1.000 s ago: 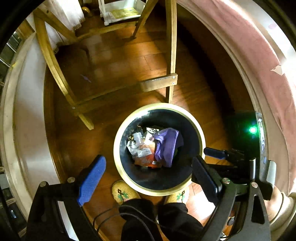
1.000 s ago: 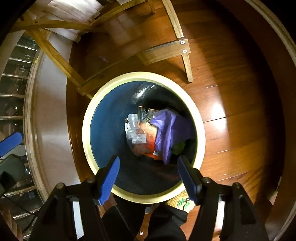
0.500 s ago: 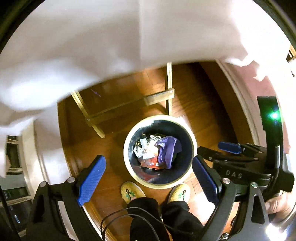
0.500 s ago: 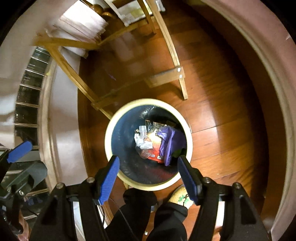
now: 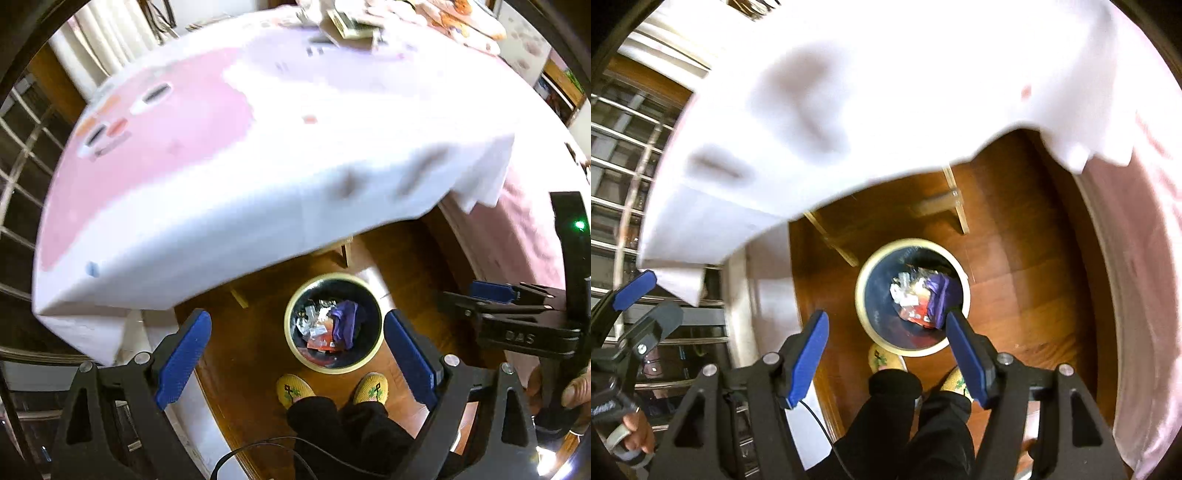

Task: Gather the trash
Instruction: 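Raise both tools from the bin back toward the table, then grasp the green-and-beige snack box with the right tool while the left tool grasps the white paper bag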

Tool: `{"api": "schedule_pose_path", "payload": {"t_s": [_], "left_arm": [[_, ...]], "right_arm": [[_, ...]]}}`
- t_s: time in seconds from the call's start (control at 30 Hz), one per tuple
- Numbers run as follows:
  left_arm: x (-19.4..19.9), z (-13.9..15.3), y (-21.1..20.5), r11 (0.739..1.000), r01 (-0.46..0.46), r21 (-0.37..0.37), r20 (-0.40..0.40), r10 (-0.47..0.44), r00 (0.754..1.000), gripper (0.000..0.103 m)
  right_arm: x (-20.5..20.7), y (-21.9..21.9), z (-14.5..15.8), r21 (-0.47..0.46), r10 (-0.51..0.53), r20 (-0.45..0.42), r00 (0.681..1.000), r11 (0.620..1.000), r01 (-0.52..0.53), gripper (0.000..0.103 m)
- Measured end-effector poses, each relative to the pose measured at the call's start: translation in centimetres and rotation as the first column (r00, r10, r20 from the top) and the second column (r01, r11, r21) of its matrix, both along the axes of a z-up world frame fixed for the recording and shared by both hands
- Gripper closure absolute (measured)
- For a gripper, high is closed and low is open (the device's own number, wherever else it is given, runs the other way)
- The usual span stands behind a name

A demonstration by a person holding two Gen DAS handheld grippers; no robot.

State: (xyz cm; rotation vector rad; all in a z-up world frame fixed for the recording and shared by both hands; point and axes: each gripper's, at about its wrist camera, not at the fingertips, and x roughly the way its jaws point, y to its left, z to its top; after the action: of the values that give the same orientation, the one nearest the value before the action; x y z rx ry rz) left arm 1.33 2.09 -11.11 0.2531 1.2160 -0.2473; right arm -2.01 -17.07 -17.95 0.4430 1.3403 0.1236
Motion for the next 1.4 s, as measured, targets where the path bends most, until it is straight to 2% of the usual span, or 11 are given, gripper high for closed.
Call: {"api": "schedule_pose_path", "payload": {"t_s": [0.17,0.33,0.47,0.63,0.77,0.9,1.07,1.2,1.4], "left_arm": [[0.9,5.2,0.5,0.999,-0.052,-0.017,0.044,0.053,0.998,0.010],[2.0,10.2,0.0,0.998,-0.061,0.004,0.111,0.060,0.992,0.009],[3.7,13.9,-0.8,0.997,-0.067,0.035,0.164,0.061,0.985,0.009],[6.3,18.0,-1.7,0.998,-0.058,0.005,0.210,0.056,0.976,0.010],[9.3,20.4,-2.0,0.999,-0.052,0.002,0.262,0.049,0.964,0.010],[13.2,21.2,-1.8,0.999,-0.029,-0.014,0.270,0.032,0.962,0.010],[20.0,21.0,-1.8,0.997,0.071,-0.026,0.225,-0.063,0.972,0.010],[25.2,20.6,-2.2,0.987,0.162,-0.017,0.210,-0.155,0.965,0.010],[31.8,18.9,-3.6,0.956,0.292,-0.003,0.183,-0.287,0.940,0.010]], "right_arm": [[0.8,-0.8,5.4,0.027,0.001,0.079,0.997,1.000,-0.004,0.030],[1.9,-1.7,9.7,0.047,-0.014,0.158,0.987,0.999,0.007,0.029],[3.8,-2.5,13.2,0.057,-0.025,0.222,0.975,0.998,0.013,0.021],[6.9,-3.1,16.8,0.034,-0.040,0.297,0.954,0.999,0.031,0.019],[9.6,-3.6,18.6,0.025,-0.070,0.333,0.940,0.998,0.065,0.011],[12.8,-3.9,19.5,0.013,-0.122,0.349,0.929,0.992,0.125,0.010],[17.6,-4.0,19.9,-0.015,-0.221,0.348,0.911,0.970,0.241,0.010],[21.5,-3.6,18.9,-0.025,-0.295,0.312,0.903,0.948,0.318,0.010],[27.2,-2.7,16.0,-0.084,-0.364,0.243,0.899,0.916,0.393,0.010]]}}
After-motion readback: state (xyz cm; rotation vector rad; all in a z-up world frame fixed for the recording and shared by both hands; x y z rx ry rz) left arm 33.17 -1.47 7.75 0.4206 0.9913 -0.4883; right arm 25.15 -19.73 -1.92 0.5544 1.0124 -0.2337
